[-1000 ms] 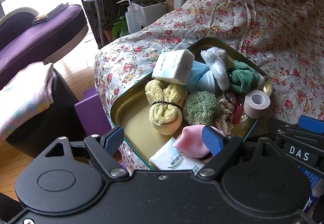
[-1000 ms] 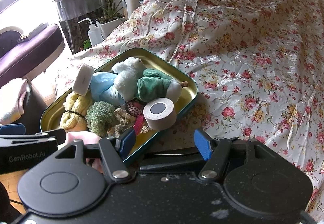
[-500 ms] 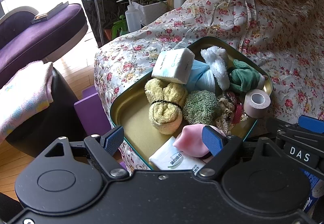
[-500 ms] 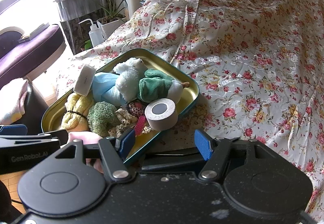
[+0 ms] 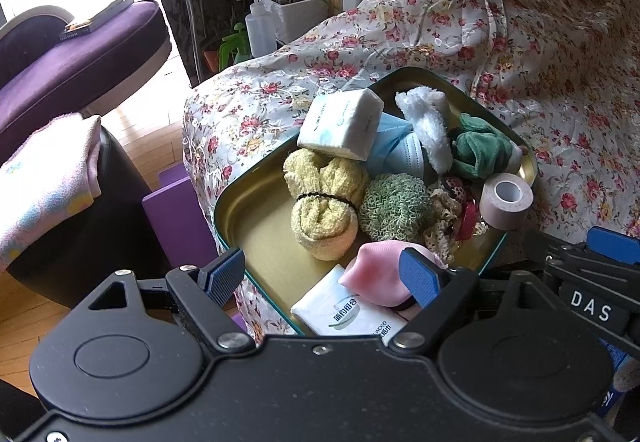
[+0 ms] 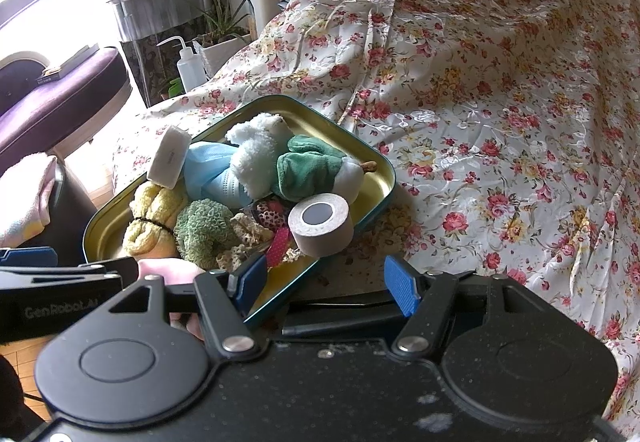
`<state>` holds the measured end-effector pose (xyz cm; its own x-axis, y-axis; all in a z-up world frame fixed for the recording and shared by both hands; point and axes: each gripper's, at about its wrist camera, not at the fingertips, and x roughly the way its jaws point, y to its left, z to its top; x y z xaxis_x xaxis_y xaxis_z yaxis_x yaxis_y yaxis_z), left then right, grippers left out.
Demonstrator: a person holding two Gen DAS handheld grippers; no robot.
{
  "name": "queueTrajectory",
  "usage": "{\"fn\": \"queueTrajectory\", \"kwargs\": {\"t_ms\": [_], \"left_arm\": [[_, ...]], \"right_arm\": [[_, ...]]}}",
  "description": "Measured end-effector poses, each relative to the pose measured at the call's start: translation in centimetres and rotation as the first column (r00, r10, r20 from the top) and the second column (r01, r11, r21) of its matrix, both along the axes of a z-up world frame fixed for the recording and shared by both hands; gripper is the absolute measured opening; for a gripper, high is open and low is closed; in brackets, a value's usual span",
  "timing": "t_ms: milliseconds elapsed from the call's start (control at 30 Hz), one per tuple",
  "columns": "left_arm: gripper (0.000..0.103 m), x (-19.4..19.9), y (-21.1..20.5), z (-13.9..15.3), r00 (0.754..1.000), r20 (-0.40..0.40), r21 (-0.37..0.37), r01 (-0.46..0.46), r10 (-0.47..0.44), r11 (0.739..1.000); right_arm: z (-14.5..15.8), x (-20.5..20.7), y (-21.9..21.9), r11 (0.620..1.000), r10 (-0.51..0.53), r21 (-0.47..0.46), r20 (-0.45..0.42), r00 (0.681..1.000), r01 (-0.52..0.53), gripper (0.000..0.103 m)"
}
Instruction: Organize soft objects
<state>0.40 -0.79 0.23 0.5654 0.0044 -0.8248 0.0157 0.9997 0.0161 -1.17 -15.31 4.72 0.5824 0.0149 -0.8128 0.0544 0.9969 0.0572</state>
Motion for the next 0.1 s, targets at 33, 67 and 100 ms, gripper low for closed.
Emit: {"fn": "queueTrajectory", "kwargs": {"t_ms": [33,67,100], "left_arm": [[0.082,0.04,0.00,-0.03,1.000,-0.003,-0.001,0.000,0.000,1.000],[0.082,0.06,-0.01,-0.05,1.000,-0.005,0.000,-0.001,0.001,1.000],[0.082,0.07,-0.01,-0.06,1.000,-0.007,0.000,-0.002,0.002,1.000]], "right_arm": [[0.01,0.00,0.00,1.000,-0.001,0.000,0.000,1.000,0.001,0.064],[0.00,-0.01,0.01,1.000,-0.001,0.000,-0.001,1.000,0.001,0.065],[0.01,-0.01,0.01,1.000,-0.001,0.000,-0.001,1.000,0.001,0.065]]}}
